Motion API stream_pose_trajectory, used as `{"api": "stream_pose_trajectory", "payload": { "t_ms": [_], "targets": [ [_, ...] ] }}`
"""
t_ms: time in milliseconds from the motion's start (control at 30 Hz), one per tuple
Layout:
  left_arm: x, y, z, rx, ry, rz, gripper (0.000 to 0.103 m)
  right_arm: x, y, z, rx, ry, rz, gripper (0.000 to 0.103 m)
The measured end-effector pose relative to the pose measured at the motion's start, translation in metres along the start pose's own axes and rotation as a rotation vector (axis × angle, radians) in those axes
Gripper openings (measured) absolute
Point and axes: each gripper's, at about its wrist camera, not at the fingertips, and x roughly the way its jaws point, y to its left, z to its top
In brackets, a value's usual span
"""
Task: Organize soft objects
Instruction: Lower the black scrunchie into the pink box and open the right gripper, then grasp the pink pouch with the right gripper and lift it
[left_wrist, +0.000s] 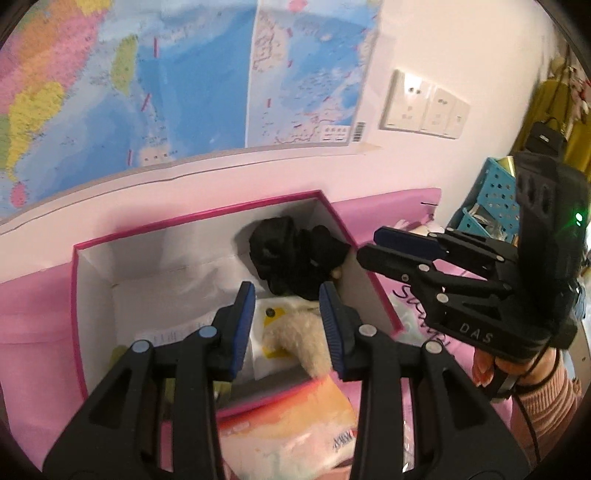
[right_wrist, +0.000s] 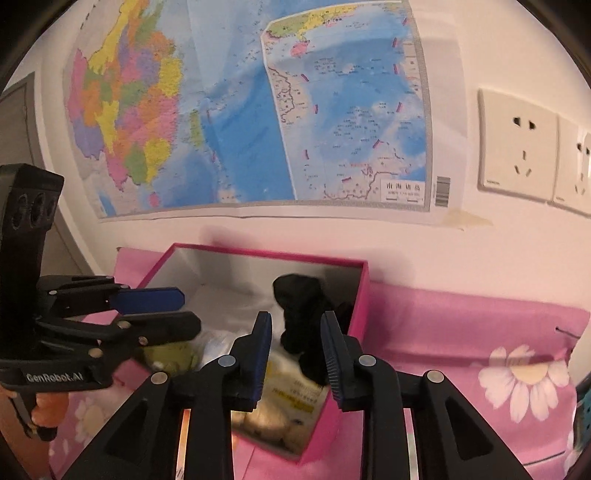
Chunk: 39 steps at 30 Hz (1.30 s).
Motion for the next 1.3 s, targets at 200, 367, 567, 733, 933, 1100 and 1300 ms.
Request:
{"api": "stream_pose_trajectory", "payload": {
  "t_ms": [200,367,567,733,933,1100,1300],
  "targets": [
    [-0.041,-0.015,-0.031,0.063,-0.070,-0.041,0.040,-0.035,0.015,-0.018,-0.019,-0.017,0.074,0.033],
    [-0.071,-0.019,-0.060,0.106,-0.105,-0.072,0.046,-0.066,0.032,-0.033,-0.029,-0.024,0.157,0.037],
    [-0.091,-0.026,-0.099,0.146,-0.115,-0.087,0.046,-0.088,0.049,-0.059,-0.038,0.011,0.236,0.038],
    [-0.091,-0.023,-0.131,0.128,-0.066,-0.111,0.046,-0.089,0.063,-0.097,-0.035,0.095,0.267,0.038],
    [-0.080,-0.010,-0.166,0.046,0.000,-0.129,0.046,-0.075,0.077,-0.146,0.006,0.208,0.299,0.038],
    [-0.066,-0.008,-0.190,0.013,0.058,-0.126,0.046,-0.065,0.084,-0.177,0.050,0.278,0.310,0.038],
    [-0.051,-0.005,-0.205,-0.009,0.111,-0.150,0.046,-0.056,0.078,-0.195,0.108,0.312,0.285,0.038]
  ]
}}
